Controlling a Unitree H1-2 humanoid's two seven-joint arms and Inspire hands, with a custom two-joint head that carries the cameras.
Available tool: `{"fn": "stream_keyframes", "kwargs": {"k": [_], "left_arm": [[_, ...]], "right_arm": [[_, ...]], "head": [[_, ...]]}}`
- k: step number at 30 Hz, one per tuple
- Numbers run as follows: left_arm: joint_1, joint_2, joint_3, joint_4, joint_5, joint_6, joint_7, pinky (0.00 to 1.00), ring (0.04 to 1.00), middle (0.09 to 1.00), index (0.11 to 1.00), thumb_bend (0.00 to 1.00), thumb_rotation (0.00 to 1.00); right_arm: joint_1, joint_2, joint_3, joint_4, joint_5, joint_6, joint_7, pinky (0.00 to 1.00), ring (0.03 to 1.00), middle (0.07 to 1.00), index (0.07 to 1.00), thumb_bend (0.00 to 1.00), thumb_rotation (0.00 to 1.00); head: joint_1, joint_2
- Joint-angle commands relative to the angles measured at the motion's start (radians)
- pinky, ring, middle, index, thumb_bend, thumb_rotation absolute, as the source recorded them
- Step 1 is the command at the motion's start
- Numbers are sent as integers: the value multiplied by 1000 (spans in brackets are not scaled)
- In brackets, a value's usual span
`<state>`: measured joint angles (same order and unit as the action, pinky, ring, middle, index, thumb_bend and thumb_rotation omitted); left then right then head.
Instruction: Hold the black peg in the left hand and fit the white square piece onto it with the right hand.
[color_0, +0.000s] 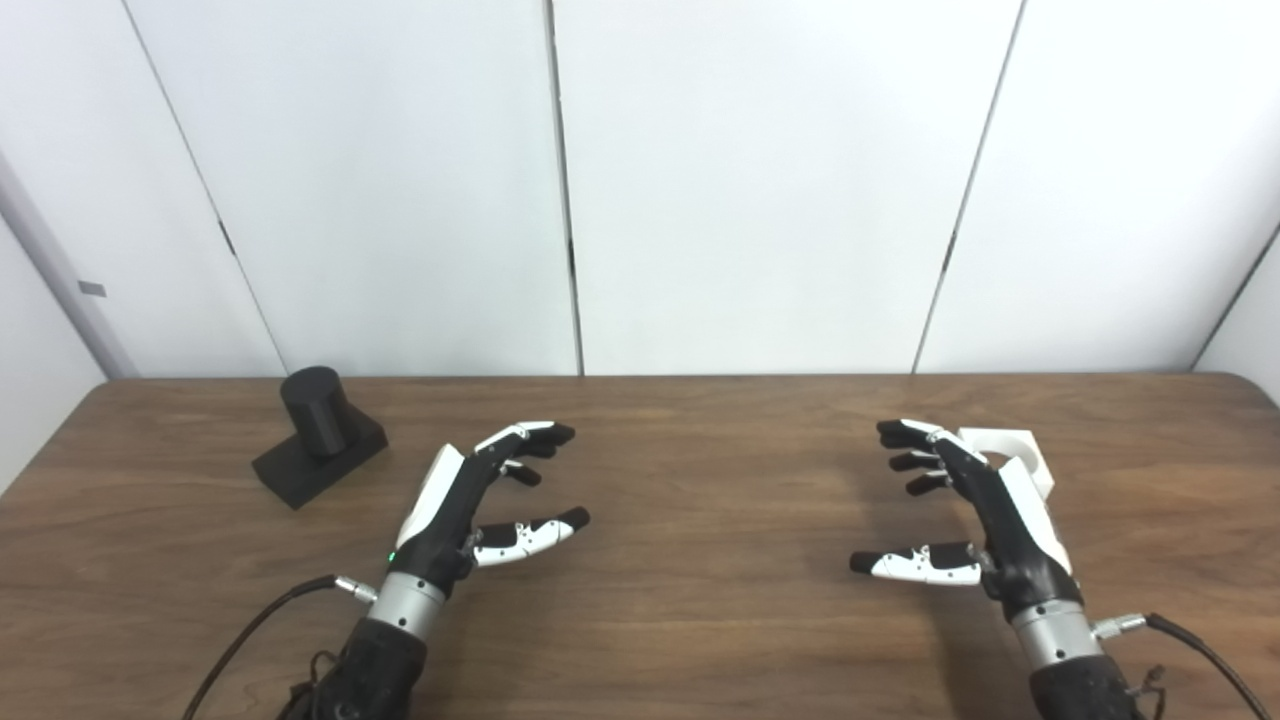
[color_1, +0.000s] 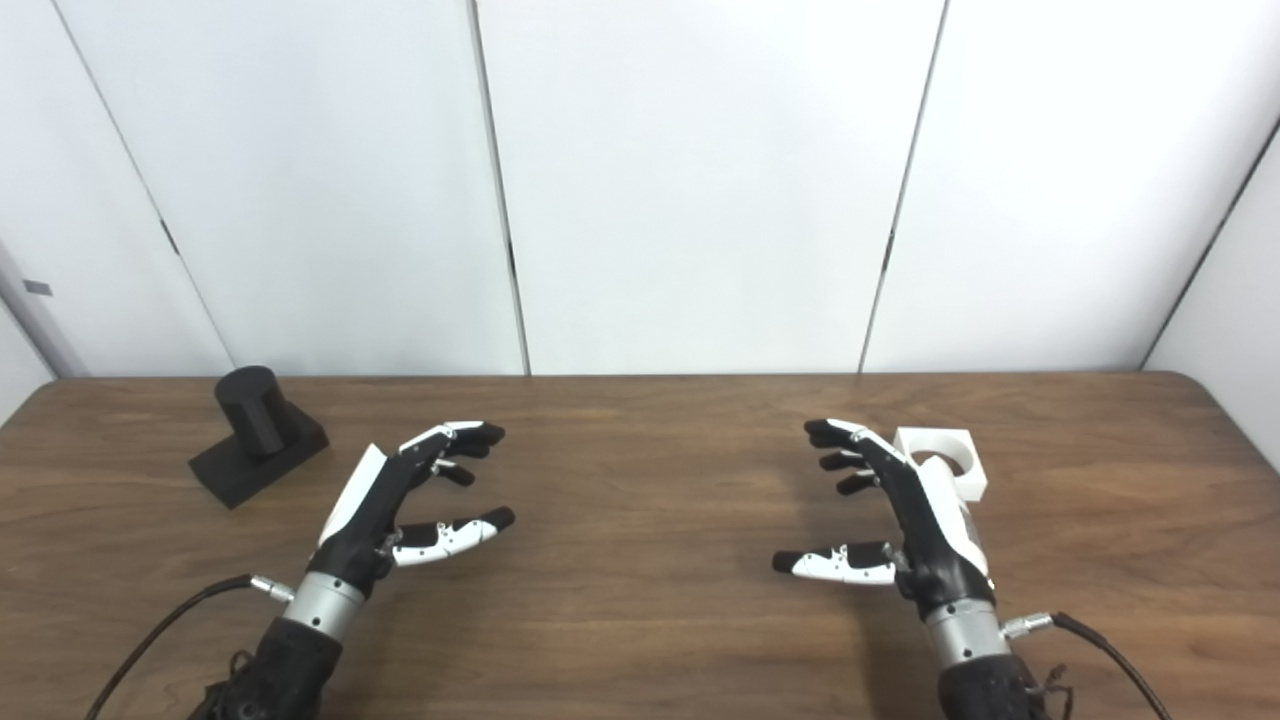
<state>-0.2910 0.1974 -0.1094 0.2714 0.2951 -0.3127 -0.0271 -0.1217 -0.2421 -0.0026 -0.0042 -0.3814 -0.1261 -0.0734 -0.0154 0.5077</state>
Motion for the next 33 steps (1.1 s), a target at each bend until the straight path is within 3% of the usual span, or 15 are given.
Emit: {"fn": "stream_keyframes", "kwargs": {"k": [1, 12, 24, 28, 33], "left_arm": [[-30, 1, 4, -20, 0, -14, 12, 642, 770, 780, 743, 724, 183], [-31, -2, 2, -17, 11, -12, 14, 672, 784, 778, 734, 726, 212], [-46, -55, -32, 27, 54, -15, 40, 728, 787, 775, 710, 707, 175], [-57, -70, -45, 51, 85, -21, 62, 685, 765, 766, 706, 722, 209], [-65, -81, -59, 66, 106, -19, 77, 646, 751, 764, 708, 726, 233]], "right_arm": [[-28, -8, -7, -25, 5, -24, -11, 597, 706, 758, 767, 732, 27], [-31, -13, -9, -18, 9, -30, -11, 600, 704, 758, 766, 733, 8], [-23, -58, -37, 10, 84, -72, 10, 639, 730, 769, 777, 720, 0], [-14, -53, -49, -29, 109, -20, 25, 686, 746, 776, 781, 710, 0], [-9, -66, -49, -37, 10, -10, -4, 639, 713, 758, 780, 715, 0]], "head": [[1, -2], [20, -7], [301, -57], [345, -72], [360, -76]]}}
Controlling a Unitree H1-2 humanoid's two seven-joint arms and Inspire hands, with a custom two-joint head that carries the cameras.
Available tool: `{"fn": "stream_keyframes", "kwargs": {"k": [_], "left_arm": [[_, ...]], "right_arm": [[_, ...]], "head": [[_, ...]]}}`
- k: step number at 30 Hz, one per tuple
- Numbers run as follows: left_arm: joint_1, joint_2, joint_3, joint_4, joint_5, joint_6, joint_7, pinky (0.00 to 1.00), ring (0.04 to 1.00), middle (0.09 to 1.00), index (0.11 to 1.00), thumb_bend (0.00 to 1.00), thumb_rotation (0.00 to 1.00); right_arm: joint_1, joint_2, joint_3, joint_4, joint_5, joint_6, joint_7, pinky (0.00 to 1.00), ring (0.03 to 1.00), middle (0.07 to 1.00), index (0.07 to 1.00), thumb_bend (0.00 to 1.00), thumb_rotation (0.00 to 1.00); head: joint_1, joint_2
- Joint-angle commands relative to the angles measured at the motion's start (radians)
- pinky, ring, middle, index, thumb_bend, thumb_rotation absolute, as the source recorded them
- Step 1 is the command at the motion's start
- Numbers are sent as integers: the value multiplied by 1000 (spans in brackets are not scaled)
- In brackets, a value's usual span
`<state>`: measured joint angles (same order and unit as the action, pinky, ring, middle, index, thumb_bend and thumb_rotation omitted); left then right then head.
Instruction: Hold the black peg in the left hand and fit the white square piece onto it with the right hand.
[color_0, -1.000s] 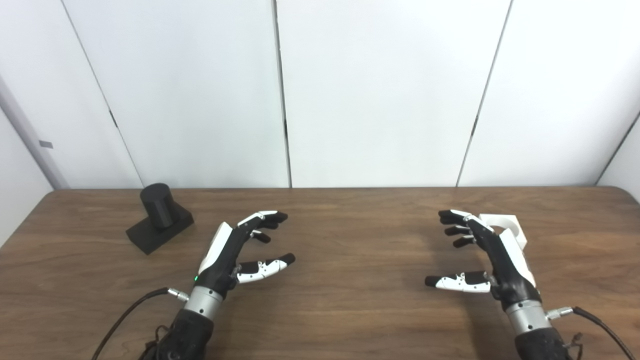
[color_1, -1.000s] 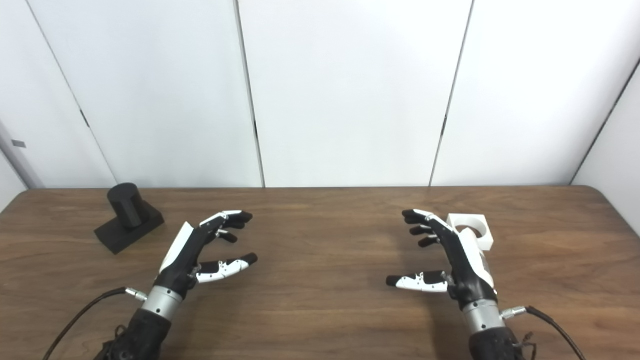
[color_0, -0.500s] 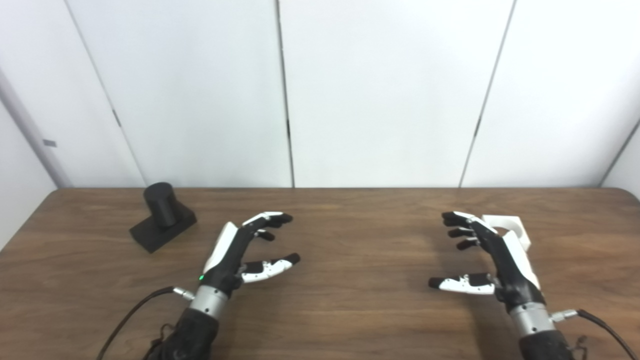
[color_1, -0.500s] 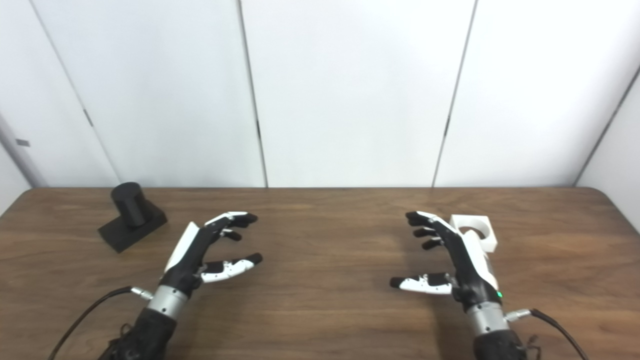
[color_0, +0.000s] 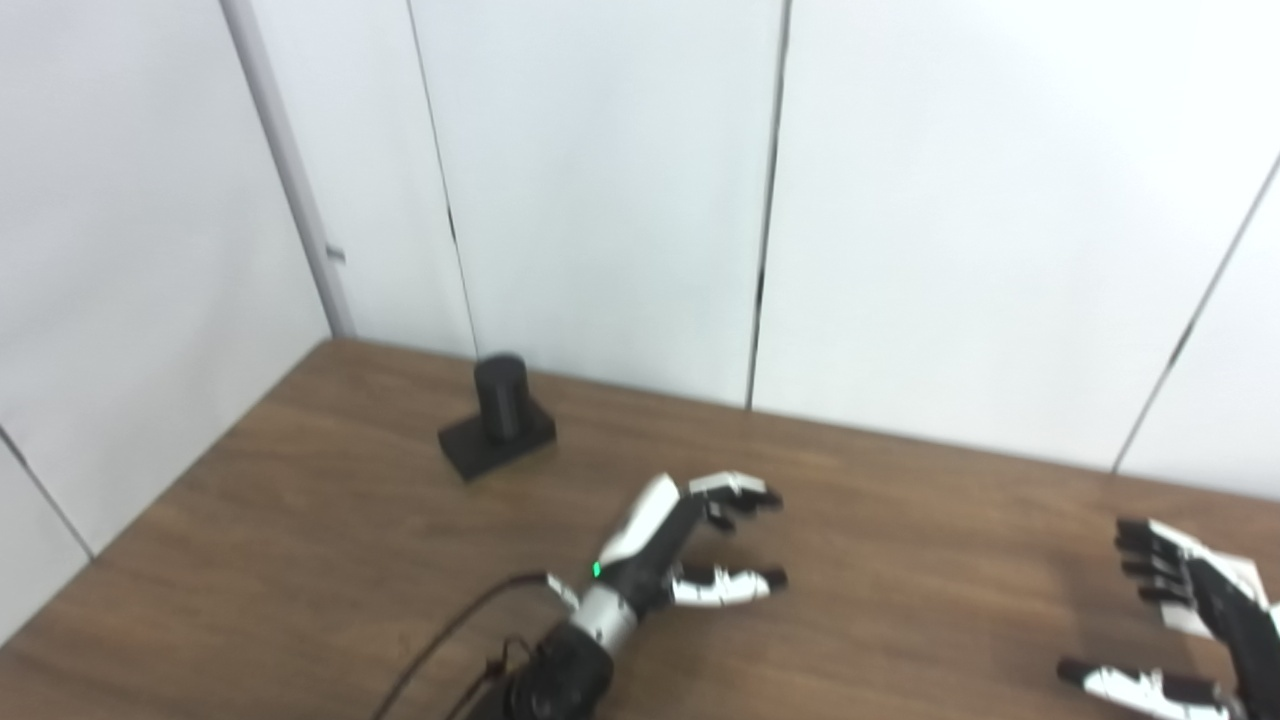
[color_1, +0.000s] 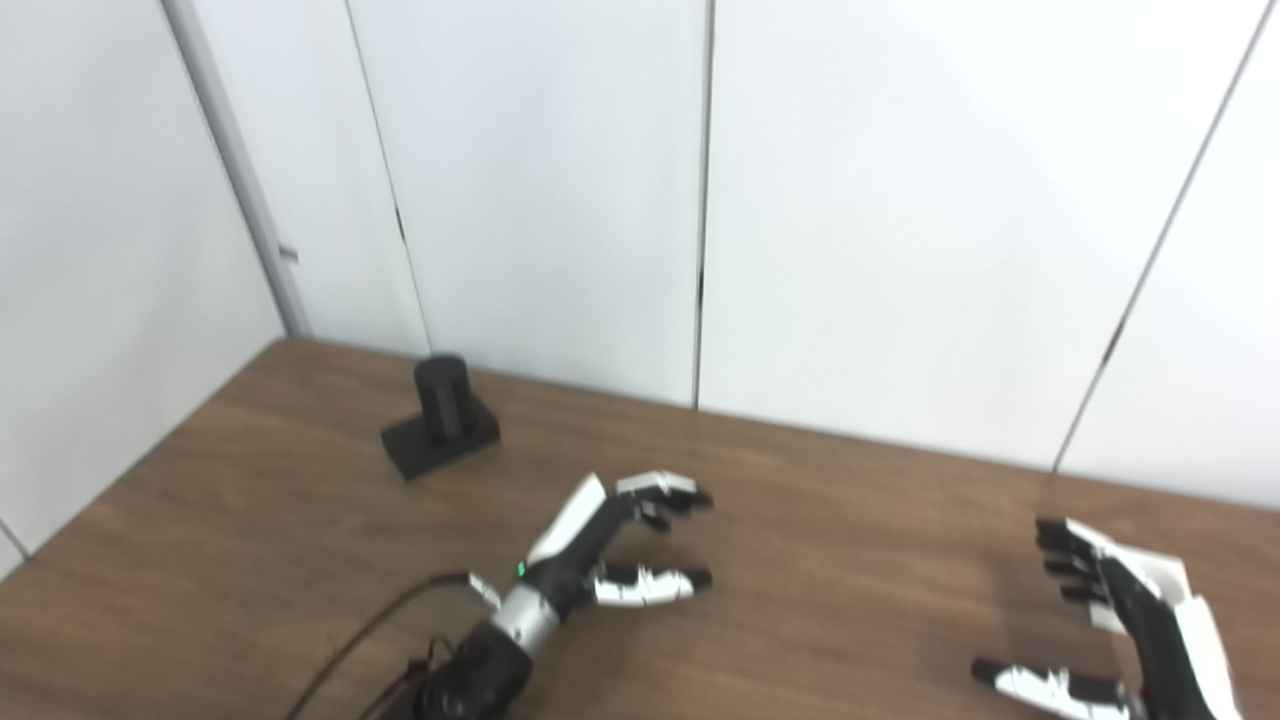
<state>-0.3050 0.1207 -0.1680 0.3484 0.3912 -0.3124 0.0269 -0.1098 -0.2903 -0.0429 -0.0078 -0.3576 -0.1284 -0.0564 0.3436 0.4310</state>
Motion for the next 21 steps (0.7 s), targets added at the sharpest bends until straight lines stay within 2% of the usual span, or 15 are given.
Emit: {"fn": "stream_keyframes", "kwargs": {"k": [1, 6, 12, 18, 21], "left_arm": [[-50, -5, -2, -15, 11, -7, 20, 646, 751, 766, 708, 727, 239], [-49, -5, 1, -21, 12, -4, 28, 657, 756, 770, 698, 722, 222], [-46, 0, 13, -45, 21, 1, 48, 653, 747, 760, 690, 700, 198], [-39, 15, 34, -109, 14, 28, 39, 705, 761, 767, 687, 724, 153], [-39, 33, 42, -153, 20, 64, 23, 630, 749, 764, 688, 758, 157]], "right_arm": [[-20, -16, -10, -37, -15, -2, -17, 632, 712, 757, 779, 717, 0], [-19, -9, -13, -43, -4, -5, -12, 603, 702, 751, 773, 717, 0], [-14, -2, -10, -71, -8, 25, -3, 604, 704, 752, 772, 708, 0], [-13, -3, -12, -86, 2, 38, 8, 608, 703, 754, 772, 700, 0], [-12, -5, -13, -90, 6, 42, 11, 605, 702, 755, 774, 696, 0]], "head": [[3, -1], [9, -4], [15, -2], [23, 1], [29, 0]]}}
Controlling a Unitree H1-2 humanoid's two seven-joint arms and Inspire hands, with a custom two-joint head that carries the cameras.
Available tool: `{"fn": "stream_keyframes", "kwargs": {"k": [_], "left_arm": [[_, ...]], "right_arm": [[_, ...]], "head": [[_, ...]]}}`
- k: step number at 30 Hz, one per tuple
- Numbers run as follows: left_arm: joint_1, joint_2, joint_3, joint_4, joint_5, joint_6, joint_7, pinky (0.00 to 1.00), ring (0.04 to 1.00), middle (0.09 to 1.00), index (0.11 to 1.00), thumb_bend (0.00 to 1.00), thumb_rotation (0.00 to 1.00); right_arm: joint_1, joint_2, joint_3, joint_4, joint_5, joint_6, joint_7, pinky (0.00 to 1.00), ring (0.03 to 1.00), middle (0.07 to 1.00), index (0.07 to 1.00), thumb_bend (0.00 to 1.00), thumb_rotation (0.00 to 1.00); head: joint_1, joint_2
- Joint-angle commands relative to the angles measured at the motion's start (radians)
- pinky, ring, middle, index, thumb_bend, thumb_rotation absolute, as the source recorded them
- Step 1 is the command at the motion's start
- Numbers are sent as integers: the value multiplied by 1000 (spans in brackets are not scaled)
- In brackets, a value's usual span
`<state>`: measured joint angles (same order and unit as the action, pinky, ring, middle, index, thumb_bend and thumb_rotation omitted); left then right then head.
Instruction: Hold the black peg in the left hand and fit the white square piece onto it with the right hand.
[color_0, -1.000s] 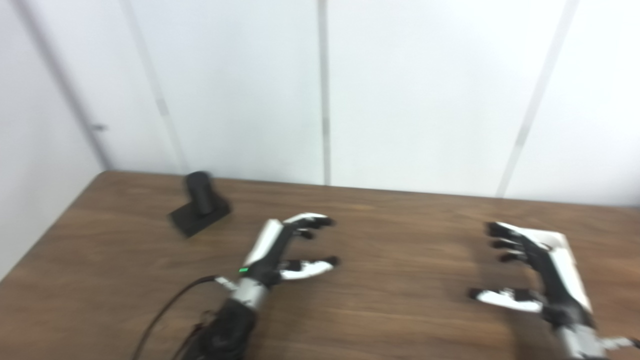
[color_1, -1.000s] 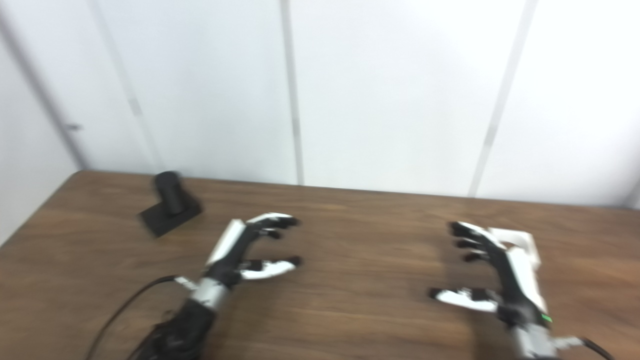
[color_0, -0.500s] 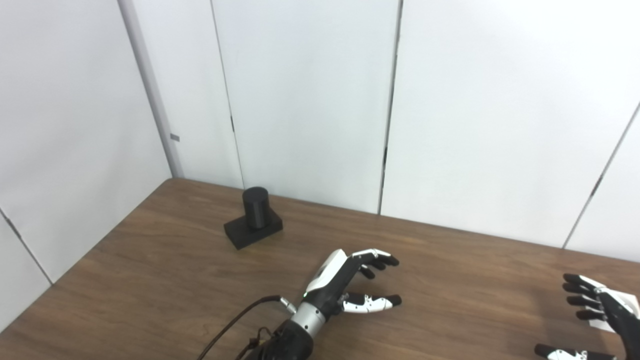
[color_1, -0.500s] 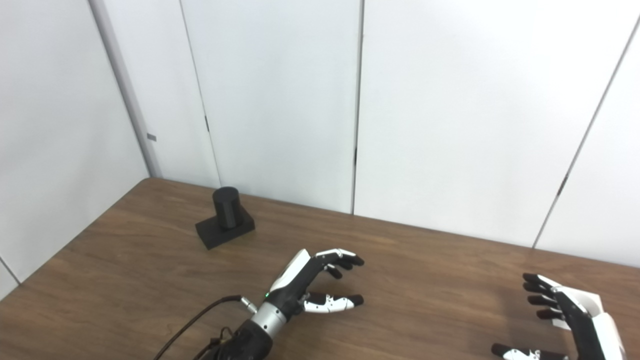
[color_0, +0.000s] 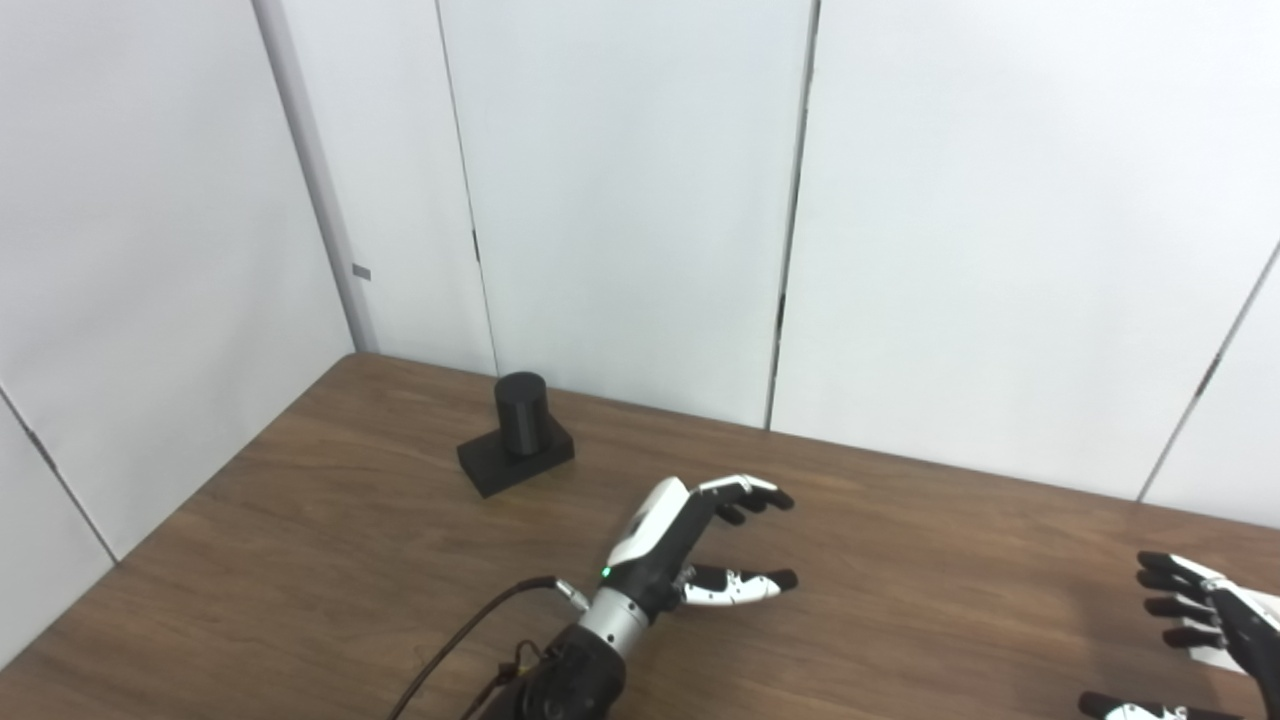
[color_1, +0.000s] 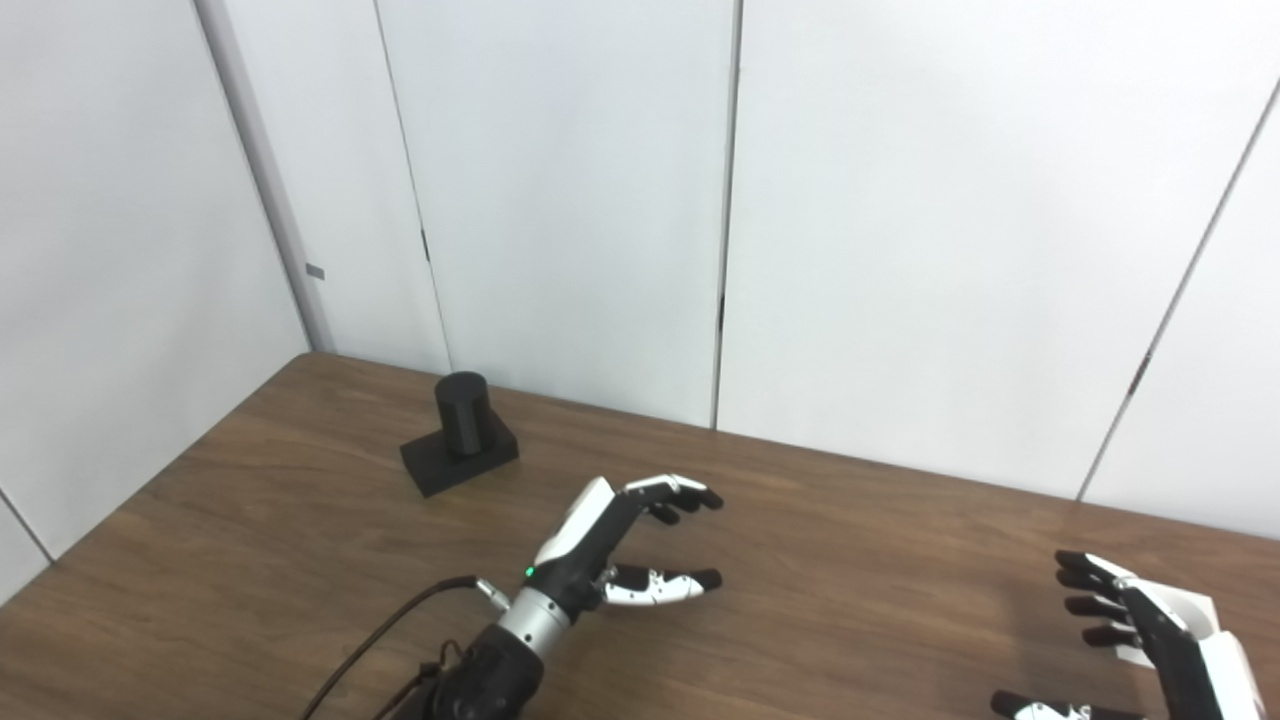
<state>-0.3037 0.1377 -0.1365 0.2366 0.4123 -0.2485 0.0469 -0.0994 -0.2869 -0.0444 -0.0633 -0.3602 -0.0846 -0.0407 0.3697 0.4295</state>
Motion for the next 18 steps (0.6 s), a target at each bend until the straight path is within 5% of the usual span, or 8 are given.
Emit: {"fn": "stream_keyframes", "kwargs": {"k": [1, 7, 18], "left_arm": [[-42, 22, 12, -51, 3, 8, 1, 600, 743, 762, 689, 764, 156], [-64, 73, 22, -86, 42, 21, 4, 490, 621, 709, 683, 770, 78], [-65, 141, 74, -176, 64, 109, -4, 564, 710, 748, 688, 775, 81]], "right_arm": [[-22, -9, -12, -35, 9, 2, -4, 606, 703, 755, 774, 696, 0], [-22, -12, -18, -36, 16, 13, -3, 597, 701, 754, 772, 692, 0], [-24, -23, -21, -28, 34, 5, 4, 566, 699, 757, 766, 674, 0]], "head": [[4, 1], [15, 3], [27, 3]]}}
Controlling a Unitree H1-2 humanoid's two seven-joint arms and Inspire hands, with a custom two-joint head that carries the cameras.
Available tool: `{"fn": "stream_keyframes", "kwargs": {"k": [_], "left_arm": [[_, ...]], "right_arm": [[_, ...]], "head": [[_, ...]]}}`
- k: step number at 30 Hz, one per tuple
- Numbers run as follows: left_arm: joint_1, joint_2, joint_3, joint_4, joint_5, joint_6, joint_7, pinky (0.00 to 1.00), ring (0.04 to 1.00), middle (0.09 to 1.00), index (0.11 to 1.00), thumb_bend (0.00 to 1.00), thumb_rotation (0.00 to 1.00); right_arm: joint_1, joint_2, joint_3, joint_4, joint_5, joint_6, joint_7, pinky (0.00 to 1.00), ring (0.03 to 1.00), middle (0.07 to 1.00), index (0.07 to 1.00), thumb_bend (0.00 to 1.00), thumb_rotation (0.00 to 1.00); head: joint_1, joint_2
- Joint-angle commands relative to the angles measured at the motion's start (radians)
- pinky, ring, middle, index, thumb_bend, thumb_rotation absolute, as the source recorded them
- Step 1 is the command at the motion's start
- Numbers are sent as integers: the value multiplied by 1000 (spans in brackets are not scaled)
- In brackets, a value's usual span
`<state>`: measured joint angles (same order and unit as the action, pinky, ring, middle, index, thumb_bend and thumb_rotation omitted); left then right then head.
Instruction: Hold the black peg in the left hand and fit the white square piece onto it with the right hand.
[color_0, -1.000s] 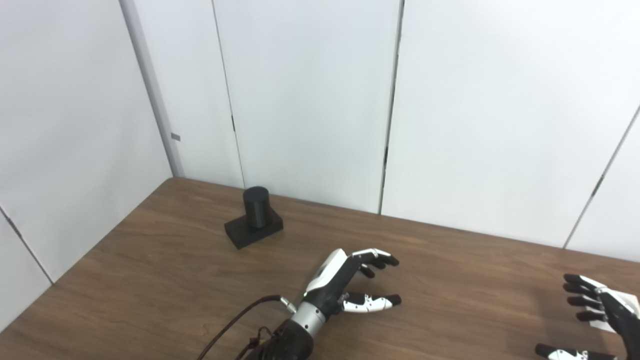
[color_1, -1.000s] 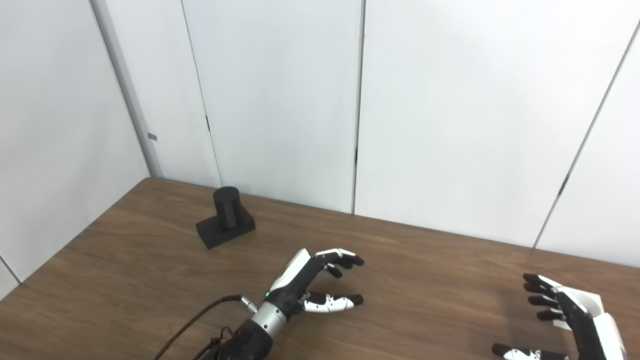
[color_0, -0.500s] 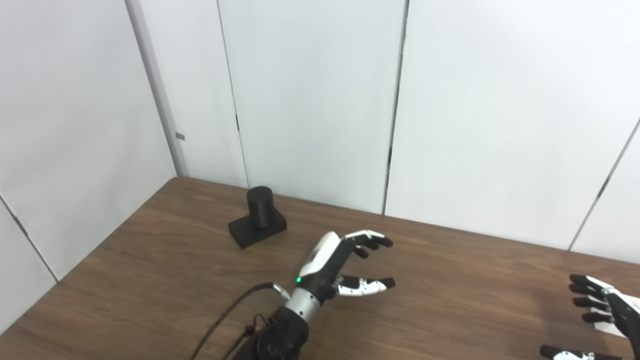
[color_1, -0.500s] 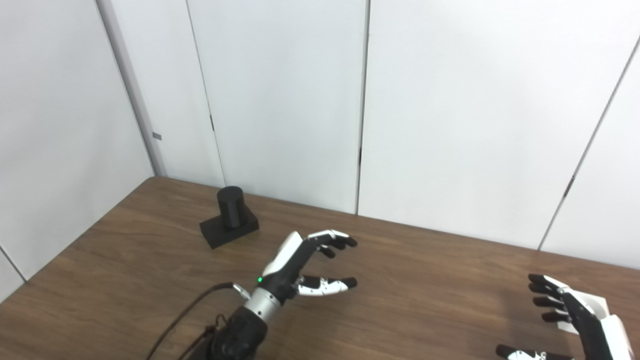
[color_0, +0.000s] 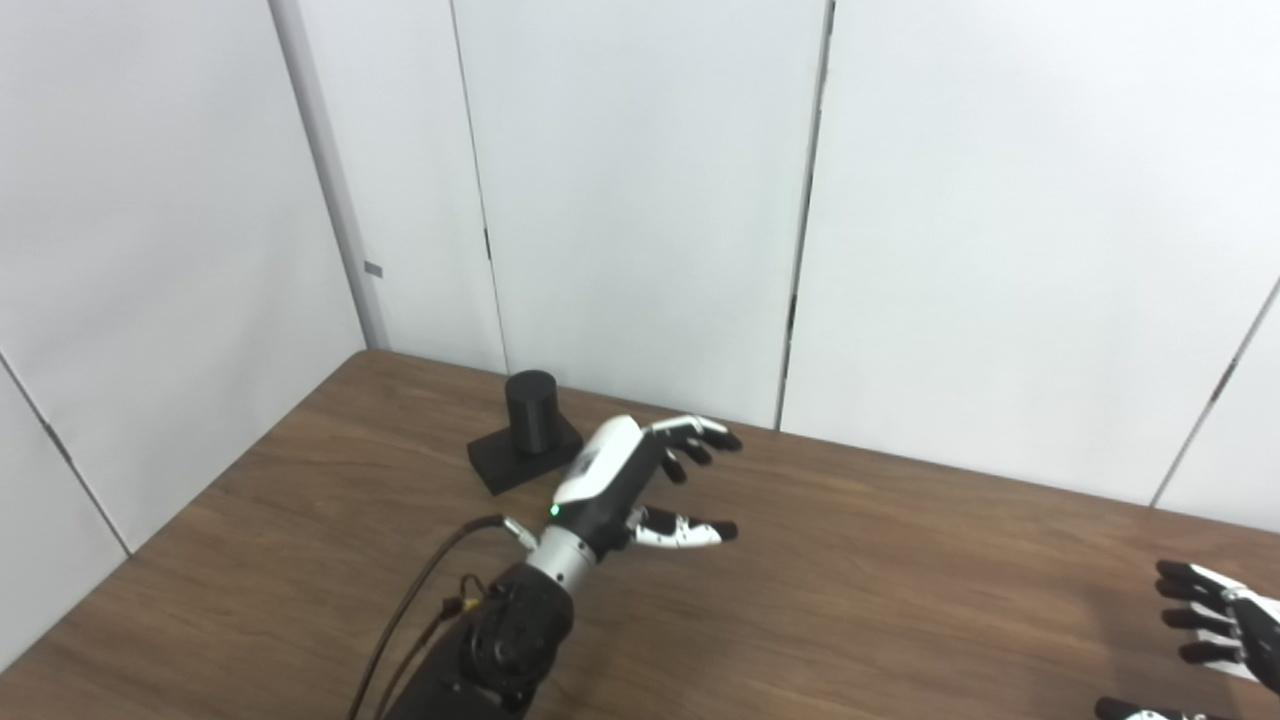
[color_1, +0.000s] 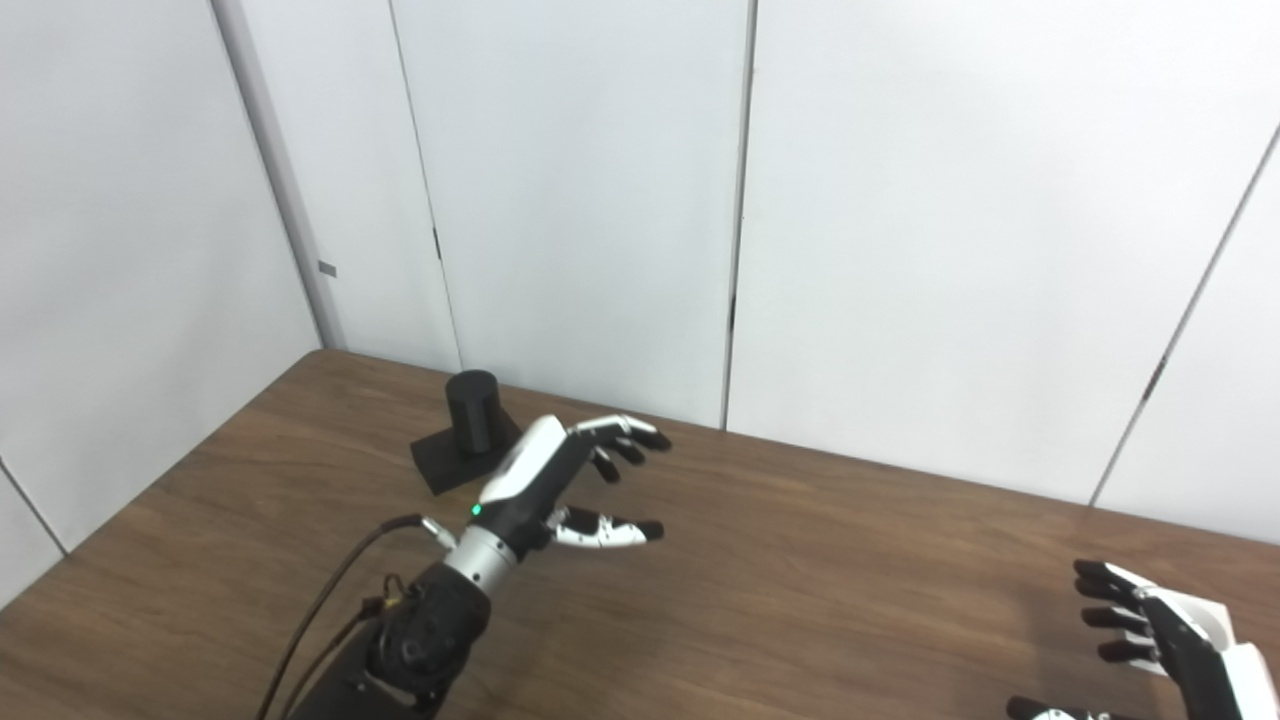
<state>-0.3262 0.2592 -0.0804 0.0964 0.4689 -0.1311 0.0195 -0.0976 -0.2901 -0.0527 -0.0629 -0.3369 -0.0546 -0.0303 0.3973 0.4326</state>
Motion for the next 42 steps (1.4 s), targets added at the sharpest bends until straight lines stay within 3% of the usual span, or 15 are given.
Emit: {"fn": "stream_keyframes", "kwargs": {"k": [1, 17, 22, 26, 33, 36, 40, 42], "left_arm": [[-42, 24, 26, -40, 4, -9, 28, 566, 713, 748, 690, 777, 113], [-64, 88, 122, -80, -2, 41, 46, 565, 703, 752, 696, 782, 36], [-79, 106, 140, -72, 5, 44, 53, 607, 717, 783, 733, 772, 87], [-87, 112, 154, -88, 19, 101, 50, 621, 760, 807, 747, 781, 143], [-110, 139, 176, -55, 16, 91, 77, 637, 816, 820, 734, 798, 121], [-114, 159, 182, -64, 27, 133, 63, 691, 850, 837, 734, 801, 136], [-116, 198, 185, -54, 40, 147, 64, 845, 920, 874, 744, 813, 184], [-116, 207, 185, -53, 48, 158, 70, 858, 934, 881, 749, 818, 191]], "right_arm": [[-26, -20, -13, -30, 11, -22, -5, 567, 700, 758, 767, 673, 0], [-28, -13, -14, -49, 7, 10, 0, 541, 691, 754, 764, 668, 0], [-27, -21, -16, -51, 13, 5, 7, 543, 688, 753, 765, 666, 0], [-25, -20, -20, -56, 16, 20, 11, 538, 685, 750, 762, 669, 0], [-21, -26, -21, -55, 23, 16, 16, 539, 683, 755, 765, 665, 0], [-19, -29, -22, -55, 21, 15, 17, 542, 686, 755, 769, 662, 0], [-17, -29, -22, -60, 21, 20, 20, 546, 687, 758, 770, 661, 0], [-17, -30, -22, -61, 21, 22, 21, 544, 685, 757, 772, 659, 0]], "head": [[-1, 0], [-5, 9], [-4, 14], [2, 18], [6, 24], [6, 24], [6, 25], [5, 26]]}}
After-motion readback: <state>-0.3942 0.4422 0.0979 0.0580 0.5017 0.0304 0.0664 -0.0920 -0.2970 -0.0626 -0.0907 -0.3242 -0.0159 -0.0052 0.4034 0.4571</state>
